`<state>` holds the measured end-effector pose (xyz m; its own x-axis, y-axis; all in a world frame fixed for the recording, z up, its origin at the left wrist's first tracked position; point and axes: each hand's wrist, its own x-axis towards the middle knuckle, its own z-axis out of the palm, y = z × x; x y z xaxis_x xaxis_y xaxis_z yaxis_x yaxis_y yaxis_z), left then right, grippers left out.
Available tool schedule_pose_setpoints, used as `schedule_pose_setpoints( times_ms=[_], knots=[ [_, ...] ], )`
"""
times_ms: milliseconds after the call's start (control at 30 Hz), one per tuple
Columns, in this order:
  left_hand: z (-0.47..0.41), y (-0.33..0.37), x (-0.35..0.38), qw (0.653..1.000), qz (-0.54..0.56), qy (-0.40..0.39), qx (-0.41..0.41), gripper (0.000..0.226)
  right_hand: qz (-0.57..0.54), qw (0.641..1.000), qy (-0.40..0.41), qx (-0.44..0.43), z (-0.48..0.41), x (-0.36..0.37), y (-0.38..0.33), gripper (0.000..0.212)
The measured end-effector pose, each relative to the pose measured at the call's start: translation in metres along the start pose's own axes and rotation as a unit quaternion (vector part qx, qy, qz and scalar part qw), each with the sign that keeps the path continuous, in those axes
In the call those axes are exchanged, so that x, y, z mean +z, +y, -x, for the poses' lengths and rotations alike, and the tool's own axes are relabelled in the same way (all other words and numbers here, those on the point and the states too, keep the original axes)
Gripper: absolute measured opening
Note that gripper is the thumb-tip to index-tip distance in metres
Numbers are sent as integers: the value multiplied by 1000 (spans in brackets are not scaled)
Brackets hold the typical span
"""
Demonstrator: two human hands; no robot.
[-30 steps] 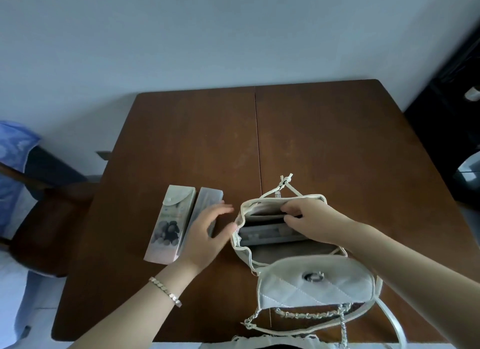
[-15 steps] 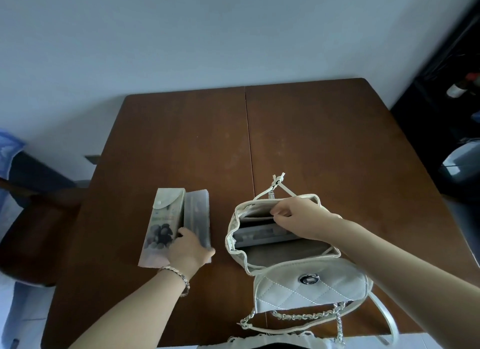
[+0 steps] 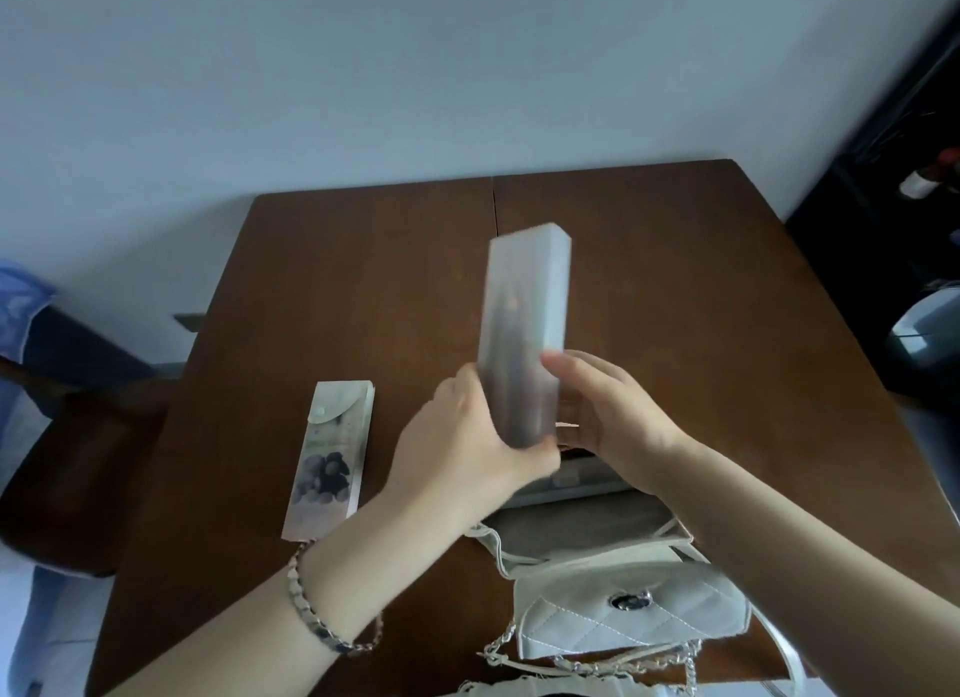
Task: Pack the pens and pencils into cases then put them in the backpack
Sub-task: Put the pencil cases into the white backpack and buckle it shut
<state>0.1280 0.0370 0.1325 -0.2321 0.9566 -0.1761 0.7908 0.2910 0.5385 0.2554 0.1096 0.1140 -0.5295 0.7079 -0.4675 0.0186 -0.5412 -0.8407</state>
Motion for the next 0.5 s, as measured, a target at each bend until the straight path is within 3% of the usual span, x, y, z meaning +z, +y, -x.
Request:
schedule_pose_setpoints(
  times_ms=[67, 133, 200, 300, 433, 500],
  knots=[
    [4, -5, 7, 997, -54, -6, 61, 84, 22, 999, 28, -24, 4, -7, 2, 24],
    [3, -13, 12, 994, -32, -38, 93, 87, 59, 995, 75, -32, 8, -15, 8, 18],
    [1, -26, 16, 989, 18, -44, 141, 70, 46, 993, 97, -43, 12, -22, 15, 14],
    [0, -55, 32, 976, 10, 31, 215, 37, 35, 991, 95, -91, 22, -30, 26, 16],
    [10, -69, 42, 951, -41, 10, 307, 25, 85, 980, 99, -149, 32, -31, 37, 24],
    [11, -69, 48, 949, -88, -24, 301, 16, 101, 975, 113, -160, 33, -31, 41, 25]
  ],
)
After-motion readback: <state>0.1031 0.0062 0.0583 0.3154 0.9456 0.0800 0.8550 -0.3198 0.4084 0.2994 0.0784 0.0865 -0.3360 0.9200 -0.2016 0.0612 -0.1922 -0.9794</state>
